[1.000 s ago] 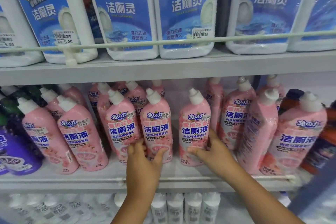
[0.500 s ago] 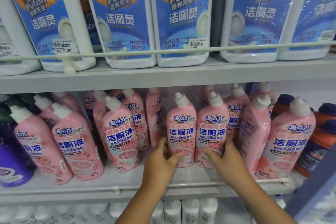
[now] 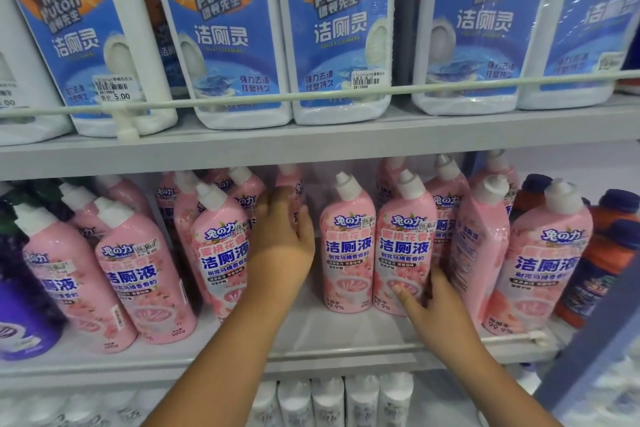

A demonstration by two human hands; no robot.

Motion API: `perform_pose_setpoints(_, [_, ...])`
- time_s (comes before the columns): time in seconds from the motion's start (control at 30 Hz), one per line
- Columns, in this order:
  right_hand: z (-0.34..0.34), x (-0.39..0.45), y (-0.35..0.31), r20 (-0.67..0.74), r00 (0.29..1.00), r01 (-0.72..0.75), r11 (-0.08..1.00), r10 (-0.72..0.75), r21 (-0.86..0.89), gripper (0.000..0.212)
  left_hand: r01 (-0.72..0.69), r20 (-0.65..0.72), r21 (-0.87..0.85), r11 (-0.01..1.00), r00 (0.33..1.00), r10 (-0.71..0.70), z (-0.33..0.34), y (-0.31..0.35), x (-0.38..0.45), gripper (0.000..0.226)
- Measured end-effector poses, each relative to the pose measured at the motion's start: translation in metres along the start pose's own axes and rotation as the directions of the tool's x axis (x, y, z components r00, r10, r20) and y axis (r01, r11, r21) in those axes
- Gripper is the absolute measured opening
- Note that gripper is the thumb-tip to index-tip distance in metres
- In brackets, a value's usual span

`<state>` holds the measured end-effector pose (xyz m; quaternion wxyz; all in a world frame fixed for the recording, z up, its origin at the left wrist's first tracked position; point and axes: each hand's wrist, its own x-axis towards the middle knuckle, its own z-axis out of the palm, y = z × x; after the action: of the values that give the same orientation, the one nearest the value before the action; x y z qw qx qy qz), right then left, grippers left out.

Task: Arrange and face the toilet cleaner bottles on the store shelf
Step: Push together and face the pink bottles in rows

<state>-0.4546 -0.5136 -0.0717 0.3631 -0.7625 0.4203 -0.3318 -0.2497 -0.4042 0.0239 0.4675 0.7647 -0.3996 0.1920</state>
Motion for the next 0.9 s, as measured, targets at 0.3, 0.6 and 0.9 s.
perform_pose_setpoints(0.3, [-0.001,-0.003,0.001,-0.005,1.0,0.013,1.0,-0.013,-0.007,0.046,0.201,0.244,0.301,0.932,0.929,-0.279,0.016,0.008,0.06,0.036])
perform_pose_setpoints(0.6, [0.001,-0.001,0.003,-0.003,1.0,-0.007,1.0,0.007,-0.015,0.047,0.16,0.219,0.339,0.927,0.945,-0.244,-0.007,0.013,0.033,0.043])
perform_pose_setpoints(0.9, [0.001,-0.001,0.001,0.0,1.0,-0.008,1.0,0.008,-0.02,0.044,0.109,0.215,0.176,0.978,0.966,-0.147,-0.063,0.014,-0.017,0.046])
